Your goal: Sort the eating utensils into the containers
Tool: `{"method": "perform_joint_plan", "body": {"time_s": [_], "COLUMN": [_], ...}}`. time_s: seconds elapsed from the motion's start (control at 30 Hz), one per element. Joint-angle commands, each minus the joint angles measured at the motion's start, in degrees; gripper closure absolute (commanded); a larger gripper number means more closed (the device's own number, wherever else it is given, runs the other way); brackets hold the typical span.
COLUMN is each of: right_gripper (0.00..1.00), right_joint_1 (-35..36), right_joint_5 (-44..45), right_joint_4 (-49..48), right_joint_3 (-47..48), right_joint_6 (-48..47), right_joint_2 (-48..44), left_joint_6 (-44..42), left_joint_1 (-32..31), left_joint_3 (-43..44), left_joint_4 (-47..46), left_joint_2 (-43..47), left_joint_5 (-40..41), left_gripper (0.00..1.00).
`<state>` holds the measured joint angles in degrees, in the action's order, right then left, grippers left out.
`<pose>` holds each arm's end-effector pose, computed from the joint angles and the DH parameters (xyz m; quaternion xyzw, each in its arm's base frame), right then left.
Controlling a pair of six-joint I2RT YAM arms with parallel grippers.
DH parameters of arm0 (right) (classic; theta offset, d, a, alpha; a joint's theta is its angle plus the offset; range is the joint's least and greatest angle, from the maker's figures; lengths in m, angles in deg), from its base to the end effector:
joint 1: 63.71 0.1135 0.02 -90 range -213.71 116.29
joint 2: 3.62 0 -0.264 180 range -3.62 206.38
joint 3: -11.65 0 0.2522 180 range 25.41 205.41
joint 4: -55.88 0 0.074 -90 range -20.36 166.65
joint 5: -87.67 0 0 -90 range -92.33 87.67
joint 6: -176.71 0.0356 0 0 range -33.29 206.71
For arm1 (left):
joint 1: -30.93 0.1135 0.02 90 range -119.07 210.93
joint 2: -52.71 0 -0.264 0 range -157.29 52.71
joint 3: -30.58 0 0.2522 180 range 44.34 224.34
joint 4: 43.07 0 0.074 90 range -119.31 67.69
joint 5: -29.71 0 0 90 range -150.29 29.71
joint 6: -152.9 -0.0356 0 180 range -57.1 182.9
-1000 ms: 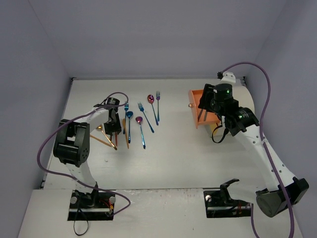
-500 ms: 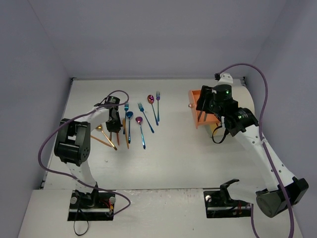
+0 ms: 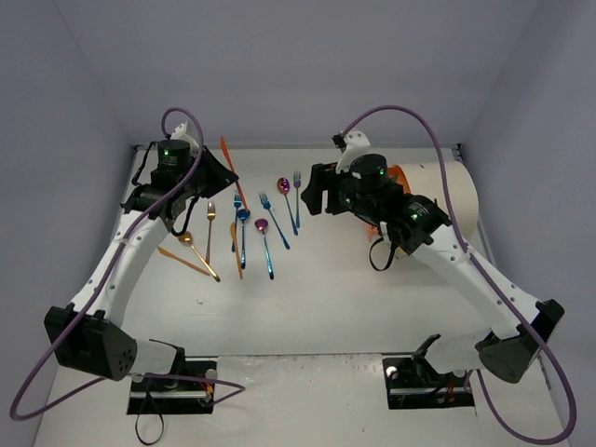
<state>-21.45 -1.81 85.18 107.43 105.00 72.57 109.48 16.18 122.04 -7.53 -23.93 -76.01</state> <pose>0.2242 0.2033 0.4359 -0.1559 0.7484 0.3220 0.5585 0.2916 -0.0867 0.3966 -0.1487 0.8051 -0.3840 0.4270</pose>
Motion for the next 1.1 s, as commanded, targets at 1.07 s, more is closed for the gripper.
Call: {"method": "perform_joint_plan", "body": {"time_s": [1.07], "right_gripper": [0.61], "right_joint_1": [9.4], "right_joint_5": [9.5], "right_joint_4": [-11.8], "right_joint_3": [6.3], "right_joint_6": [-1.9], "right_joint_2": [10.8], "left_joint_6": [16.2], "left_joint_1": [-10.9], "left_joint_3": [-0.5], "left_joint_4": [-11.9], "left_joint_2": [3.9], "left_joint_5": [-3.7], "left_gripper": [1.00]}}
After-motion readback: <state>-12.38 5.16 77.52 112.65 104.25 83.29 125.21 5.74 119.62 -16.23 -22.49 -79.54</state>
